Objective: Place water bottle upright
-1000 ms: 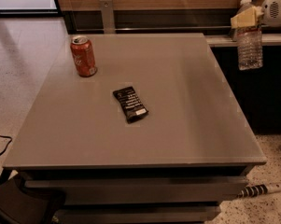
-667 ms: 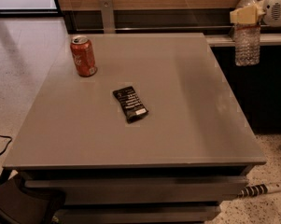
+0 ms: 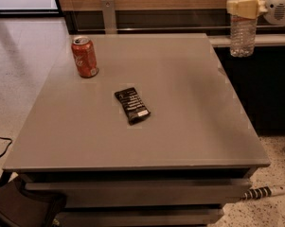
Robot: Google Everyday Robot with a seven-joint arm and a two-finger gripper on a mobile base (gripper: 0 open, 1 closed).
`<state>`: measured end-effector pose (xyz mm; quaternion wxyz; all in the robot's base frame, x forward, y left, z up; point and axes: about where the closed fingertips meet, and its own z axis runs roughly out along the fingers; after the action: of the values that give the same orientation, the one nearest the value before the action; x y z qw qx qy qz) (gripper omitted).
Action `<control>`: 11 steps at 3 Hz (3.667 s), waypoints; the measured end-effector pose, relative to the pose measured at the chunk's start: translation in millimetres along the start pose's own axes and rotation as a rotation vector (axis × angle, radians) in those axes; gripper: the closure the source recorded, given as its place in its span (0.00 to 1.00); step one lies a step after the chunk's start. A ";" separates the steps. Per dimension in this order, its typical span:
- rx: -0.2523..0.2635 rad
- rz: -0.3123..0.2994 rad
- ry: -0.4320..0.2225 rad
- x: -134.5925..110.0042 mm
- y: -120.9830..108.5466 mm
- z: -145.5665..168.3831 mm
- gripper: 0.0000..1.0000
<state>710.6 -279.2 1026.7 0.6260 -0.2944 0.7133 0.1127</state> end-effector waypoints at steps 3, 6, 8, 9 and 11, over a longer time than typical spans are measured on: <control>-0.227 -0.206 -0.286 -43.7 71.1 33.9 1.00; -0.452 -0.145 -0.321 -53.3 109.4 70.6 1.00; -0.569 -0.079 -0.379 -43.6 118.4 95.4 1.00; -0.553 -0.051 -0.350 -36.8 117.4 103.9 1.00; -0.495 0.023 -0.281 -12.7 121.0 119.6 1.00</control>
Offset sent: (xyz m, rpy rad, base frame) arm -0.0201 0.0863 0.0275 -0.0187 -0.3349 0.3282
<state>742.1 -115.4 990.9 0.6264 -0.4117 0.5738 0.3301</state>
